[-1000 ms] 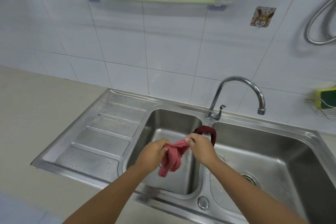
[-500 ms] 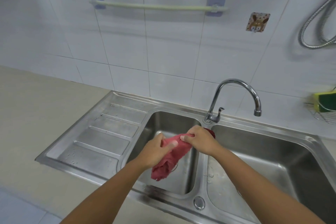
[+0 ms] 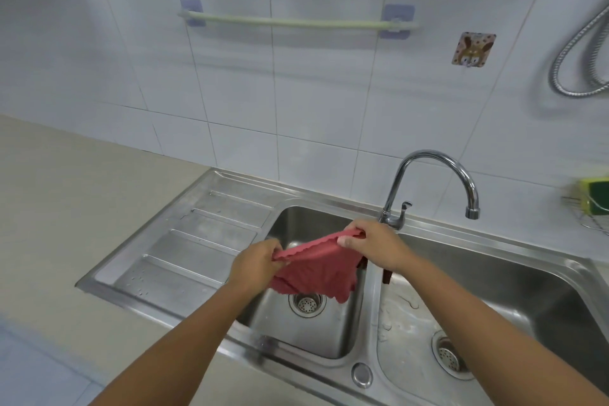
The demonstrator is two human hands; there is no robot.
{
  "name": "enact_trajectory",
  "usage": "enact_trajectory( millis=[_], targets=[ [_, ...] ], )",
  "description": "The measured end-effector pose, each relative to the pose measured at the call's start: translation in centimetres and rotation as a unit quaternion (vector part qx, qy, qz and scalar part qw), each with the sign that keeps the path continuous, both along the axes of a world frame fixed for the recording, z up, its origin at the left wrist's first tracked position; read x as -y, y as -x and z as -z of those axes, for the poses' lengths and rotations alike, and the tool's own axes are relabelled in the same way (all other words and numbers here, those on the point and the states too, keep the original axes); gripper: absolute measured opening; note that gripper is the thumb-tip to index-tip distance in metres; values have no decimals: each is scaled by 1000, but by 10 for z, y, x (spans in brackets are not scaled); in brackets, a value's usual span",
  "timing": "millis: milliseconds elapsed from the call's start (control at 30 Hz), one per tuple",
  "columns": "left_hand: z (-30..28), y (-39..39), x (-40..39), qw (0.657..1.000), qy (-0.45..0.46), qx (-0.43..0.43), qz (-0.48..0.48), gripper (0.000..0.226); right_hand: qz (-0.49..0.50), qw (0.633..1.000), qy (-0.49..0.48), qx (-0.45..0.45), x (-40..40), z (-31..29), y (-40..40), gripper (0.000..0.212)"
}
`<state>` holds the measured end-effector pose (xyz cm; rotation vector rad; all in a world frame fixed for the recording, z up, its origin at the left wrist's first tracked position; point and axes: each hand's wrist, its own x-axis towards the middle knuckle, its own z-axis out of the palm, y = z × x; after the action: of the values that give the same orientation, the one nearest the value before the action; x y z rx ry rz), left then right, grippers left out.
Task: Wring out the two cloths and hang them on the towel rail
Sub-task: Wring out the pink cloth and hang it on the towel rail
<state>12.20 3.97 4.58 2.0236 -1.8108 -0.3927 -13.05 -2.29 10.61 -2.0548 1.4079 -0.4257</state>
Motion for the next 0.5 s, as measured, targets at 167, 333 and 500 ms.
enact_trajectory(
  millis=[167, 333, 500],
  targets=[
    [-12, -16, 5, 989, -101, 19, 109, 42, -43, 986, 78, -141, 7, -10, 5, 35],
    [-15, -9, 1, 985, -98, 14, 141, 52, -46, 992, 24, -113, 6, -16, 10, 29],
    [-18, -11, 4, 981, -92, 78, 151, 23, -68, 992, 8, -104, 2, -9, 11, 16]
  ],
)
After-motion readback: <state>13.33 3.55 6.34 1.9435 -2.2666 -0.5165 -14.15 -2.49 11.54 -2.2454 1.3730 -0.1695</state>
